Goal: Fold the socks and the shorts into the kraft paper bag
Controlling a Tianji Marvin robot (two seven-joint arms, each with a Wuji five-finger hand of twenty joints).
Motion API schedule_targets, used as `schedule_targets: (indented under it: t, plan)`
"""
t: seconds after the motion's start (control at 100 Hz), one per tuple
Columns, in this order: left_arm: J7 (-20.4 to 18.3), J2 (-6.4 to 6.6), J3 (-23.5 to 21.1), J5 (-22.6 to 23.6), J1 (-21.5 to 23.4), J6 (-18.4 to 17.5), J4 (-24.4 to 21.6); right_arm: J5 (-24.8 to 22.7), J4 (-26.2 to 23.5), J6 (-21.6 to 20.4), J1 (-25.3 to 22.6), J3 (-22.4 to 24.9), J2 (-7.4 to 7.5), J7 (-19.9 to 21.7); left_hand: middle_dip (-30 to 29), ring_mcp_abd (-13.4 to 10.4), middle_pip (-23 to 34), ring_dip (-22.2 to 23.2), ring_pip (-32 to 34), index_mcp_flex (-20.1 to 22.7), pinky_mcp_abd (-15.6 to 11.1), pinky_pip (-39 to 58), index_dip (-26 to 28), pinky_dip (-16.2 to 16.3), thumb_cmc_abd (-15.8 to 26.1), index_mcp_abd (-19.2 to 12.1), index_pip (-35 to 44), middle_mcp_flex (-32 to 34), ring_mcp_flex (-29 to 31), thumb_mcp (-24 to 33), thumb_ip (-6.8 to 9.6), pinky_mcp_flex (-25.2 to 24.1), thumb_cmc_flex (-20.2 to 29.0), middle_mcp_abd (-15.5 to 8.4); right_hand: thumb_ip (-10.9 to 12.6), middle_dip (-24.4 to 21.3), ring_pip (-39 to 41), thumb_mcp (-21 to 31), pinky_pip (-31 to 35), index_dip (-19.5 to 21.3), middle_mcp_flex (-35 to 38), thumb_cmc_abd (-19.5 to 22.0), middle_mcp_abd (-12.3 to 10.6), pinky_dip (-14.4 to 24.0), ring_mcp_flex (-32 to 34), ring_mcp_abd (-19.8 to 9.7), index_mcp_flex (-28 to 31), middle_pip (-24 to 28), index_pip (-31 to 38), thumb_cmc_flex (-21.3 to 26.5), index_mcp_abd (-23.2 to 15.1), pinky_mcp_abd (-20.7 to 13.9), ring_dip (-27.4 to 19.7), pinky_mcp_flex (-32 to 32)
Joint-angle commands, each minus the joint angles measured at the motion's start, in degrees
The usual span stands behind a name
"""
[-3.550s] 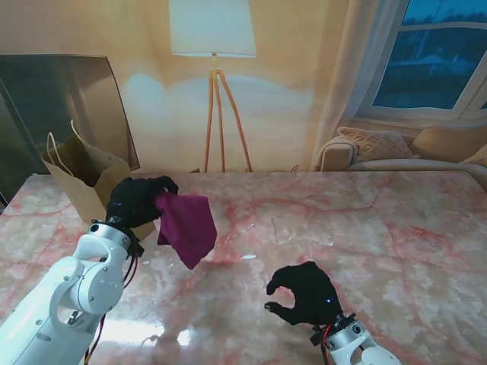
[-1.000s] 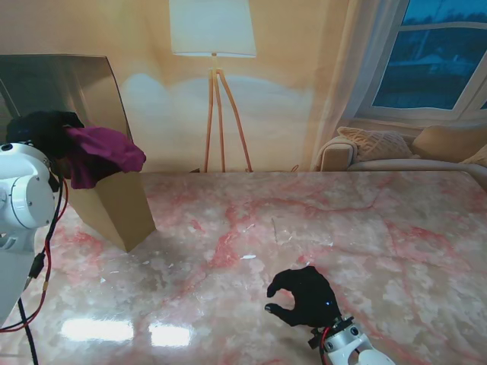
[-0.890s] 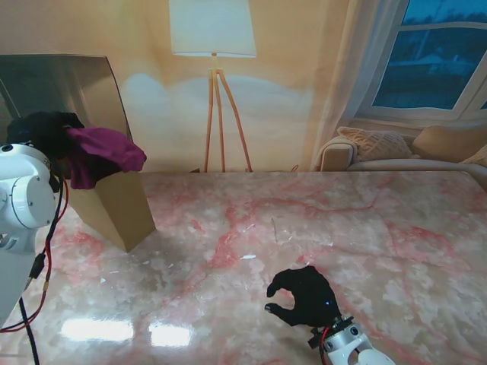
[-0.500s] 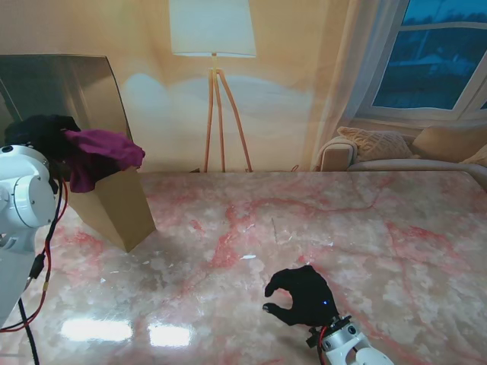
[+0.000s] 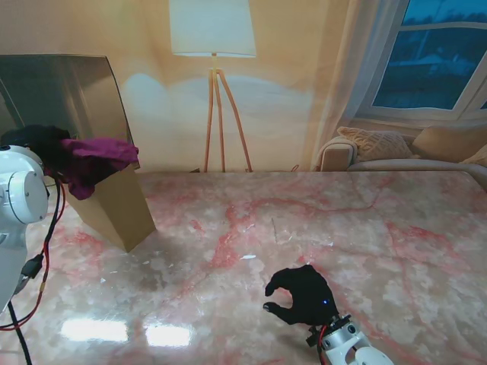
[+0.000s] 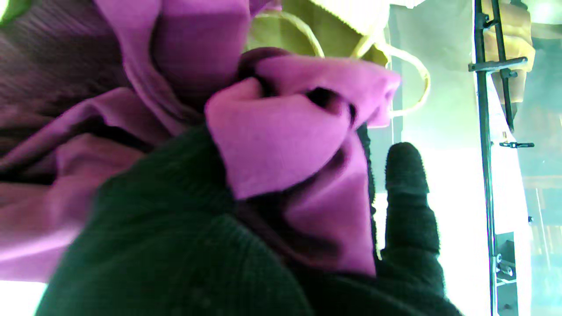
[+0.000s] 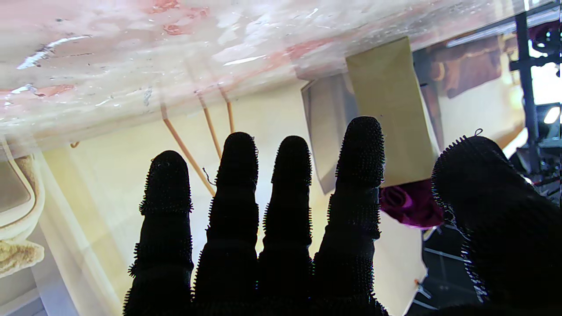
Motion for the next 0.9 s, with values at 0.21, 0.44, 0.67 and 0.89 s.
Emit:
schedule_targets:
  t: [0.21, 0.44, 0.67, 0.89]
  plan:
    - [-3.4, 0.74, 1.1, -0.8, -1.5, 1.6, 0.5, -0.1, 0.4, -0.4, -0.2, -0.3, -0.38, -0.7, 3.7, 0.5, 9.1, 0.3, -2.8, 3.5, 0.6, -1.6, -0.2, 1.5, 5.5, 2.1, 0.9, 3.9, -2.5, -2.8, 1.41, -1.8, 0.1, -1.9, -1.6, -0.2, -0.9, -0.2, -0.6, -0.5, -1.3, 0.6, 0.2, 1.5, -2.3, 0.0, -0.7, -0.5, 2.2, 0.8, -1.2, 0.8, -0.9, -1.0]
    - [-6.3, 1.16, 2.4, -3.0, -2.7, 4.5, 1.9, 0.0, 0.4, -0.6, -0.3, -0.1, -0.38, -0.5, 3.5, 0.5, 10.2, 0.6, -3.0, 3.7, 0.4, -2.8, -0.5, 1.8, 6.7, 5.0, -0.8, 3.1, -2.9, -5.5, 1.72, -2.2, -0.1, -1.5, -1.7, -0.2, -0.9, -0.2, -0.6, -0.7, -1.3, 0.6, 0.3, 1.5, -2.3, 0.0, -0.8, -0.5, 2.4, 0.8, -1.4, 0.8, -0.9, -1.0]
    - [-10.3, 1.3, 2.5, -0.9, -3.4, 4.0, 2.5, 0.0, 0.5, -0.8, -0.1, -0.3, -0.38, -0.5, 0.1, 0.9, 14.0, 2.3, -1.0, 5.0, 0.5, -3.0, -0.7, 2.5, 8.2, 7.7, -1.1, 4.0, -2.1, -9.3, 2.09, -2.2, 0.0, -1.0, -1.7, -0.2, -0.9, -0.3, -0.6, -0.8, -1.3, 0.8, 0.3, 1.5, -2.3, 0.0, -0.6, -0.5, 2.6, 0.8, -1.3, 0.8, -0.9, -1.0]
    - [-13.2, 1.51, 2.0, 0.0, -3.8, 2.2, 2.8, 0.0, 0.6, -0.8, 0.2, -0.4, -0.39, -0.5, 1.5, 0.9, 16.6, 3.0, -0.6, 5.2, 0.6, -3.7, -0.5, 2.3, 9.6, 6.4, -1.2, 3.7, -2.8, -11.5, 2.15, -3.1, -1.1, -1.5, -1.7, -0.2, -0.9, -0.3, -0.6, -0.9, -1.4, 0.8, 0.2, 1.5, -2.3, -0.1, -0.7, -0.5, 2.7, 0.8, -1.4, 0.8, -0.9, -1.1]
